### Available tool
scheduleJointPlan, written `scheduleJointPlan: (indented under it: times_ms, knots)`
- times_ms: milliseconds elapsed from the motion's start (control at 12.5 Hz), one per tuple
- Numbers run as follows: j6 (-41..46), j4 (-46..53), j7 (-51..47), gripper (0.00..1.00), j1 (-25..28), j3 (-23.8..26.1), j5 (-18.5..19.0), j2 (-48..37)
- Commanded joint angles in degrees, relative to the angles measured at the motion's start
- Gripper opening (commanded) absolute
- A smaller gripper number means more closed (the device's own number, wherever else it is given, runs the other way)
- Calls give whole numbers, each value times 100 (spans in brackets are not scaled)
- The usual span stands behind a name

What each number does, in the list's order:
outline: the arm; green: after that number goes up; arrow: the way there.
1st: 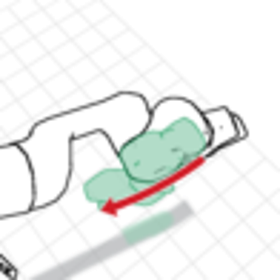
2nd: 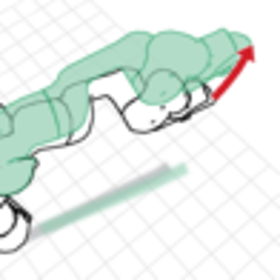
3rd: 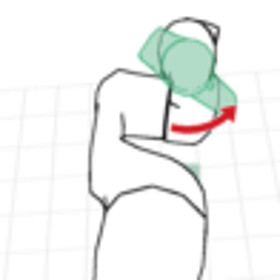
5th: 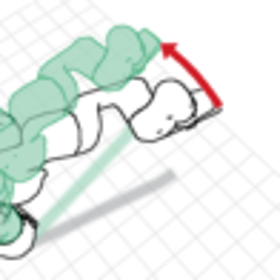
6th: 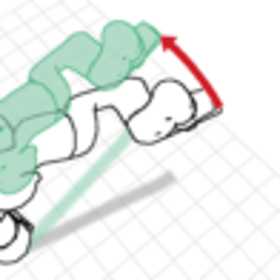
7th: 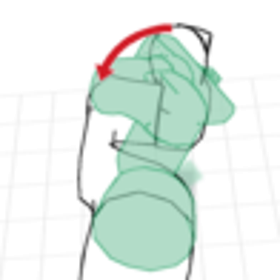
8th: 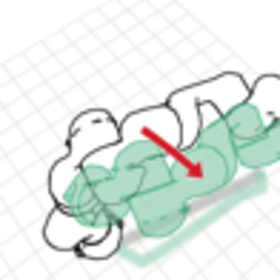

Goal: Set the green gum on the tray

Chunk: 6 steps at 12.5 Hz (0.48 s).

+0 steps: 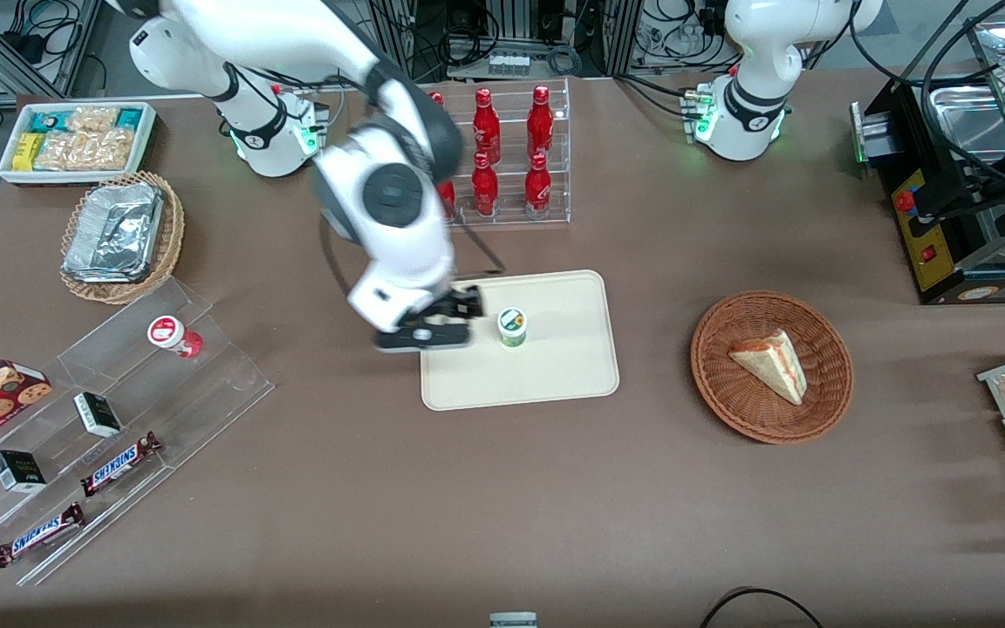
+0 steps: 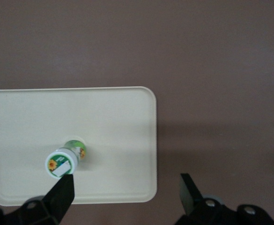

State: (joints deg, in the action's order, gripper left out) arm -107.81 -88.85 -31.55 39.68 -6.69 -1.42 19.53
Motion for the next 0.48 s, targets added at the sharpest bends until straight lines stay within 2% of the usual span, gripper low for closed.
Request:
scheduleJointPlan:
  times_ms: [0, 400]
  knots:
    - [688, -414, 595, 100, -695, 27, -104, -983]
    - [1445, -581, 1799, 100, -2208, 19, -104, -1731]
